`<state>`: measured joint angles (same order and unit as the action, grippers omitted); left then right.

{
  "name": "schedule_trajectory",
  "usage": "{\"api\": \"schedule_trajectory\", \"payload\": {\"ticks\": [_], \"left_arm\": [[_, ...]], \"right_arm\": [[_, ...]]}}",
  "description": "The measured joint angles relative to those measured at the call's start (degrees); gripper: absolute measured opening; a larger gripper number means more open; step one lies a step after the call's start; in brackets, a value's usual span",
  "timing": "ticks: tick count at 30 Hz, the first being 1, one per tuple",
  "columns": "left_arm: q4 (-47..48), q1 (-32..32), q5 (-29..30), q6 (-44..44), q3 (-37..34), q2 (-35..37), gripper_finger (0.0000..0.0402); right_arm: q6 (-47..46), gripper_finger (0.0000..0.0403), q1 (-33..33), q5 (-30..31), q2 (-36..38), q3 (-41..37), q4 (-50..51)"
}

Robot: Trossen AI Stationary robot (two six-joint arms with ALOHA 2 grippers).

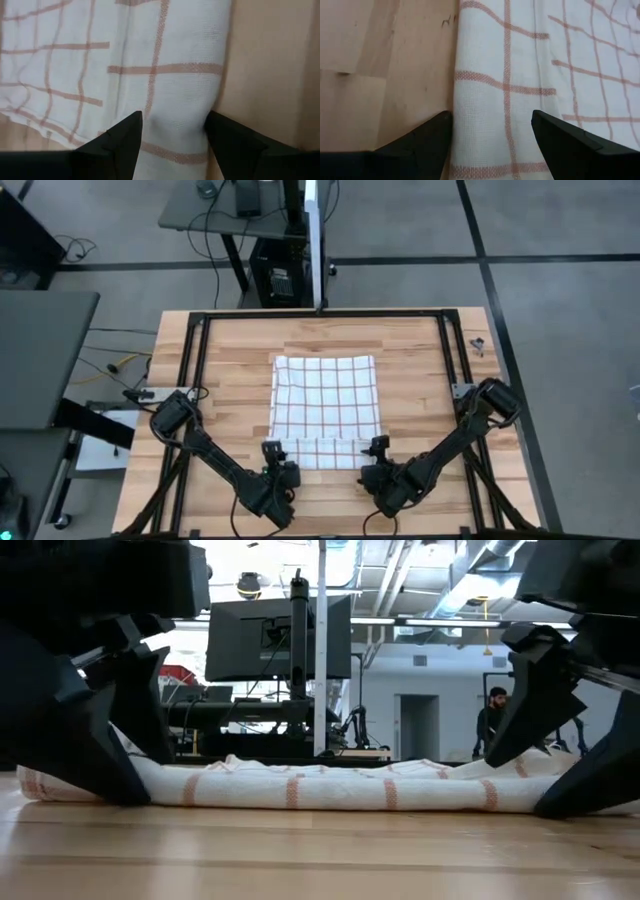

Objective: Roll towel
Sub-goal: Roll the white towel

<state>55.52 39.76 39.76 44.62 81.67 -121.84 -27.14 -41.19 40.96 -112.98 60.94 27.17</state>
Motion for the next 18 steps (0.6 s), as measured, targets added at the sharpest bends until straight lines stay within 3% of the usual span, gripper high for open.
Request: {"api": "schedule_trajectory", "payload": {"ticks": [6,11,14,18], "left_arm": [[-0.8,-0.82,0.6,-0.37,-0.74,0.02,0.0203],[-0.87,-0.71,0.67,-0.72,-0.79,-0.01,0.0194],[-1.1,-0.71,-0.33,1.59,-0.79,-0.02,0.0156],[-1.48,-0.77,-3.1,1.84,-0.79,-0.07,0.0055]], "right_arm": [[0.04,0.0232,0.93,-0.23,-0.1,0.0,0.58],[0.11,0.018,0.9,-0.99,-0.21,-0.02,0.78],[-0.34,0.0129,1.01,-2.67,-0.21,-0.04,0.96],[-5.58,0.0032,1.66,-7.03,0.27,-0.04,2.13]]}}
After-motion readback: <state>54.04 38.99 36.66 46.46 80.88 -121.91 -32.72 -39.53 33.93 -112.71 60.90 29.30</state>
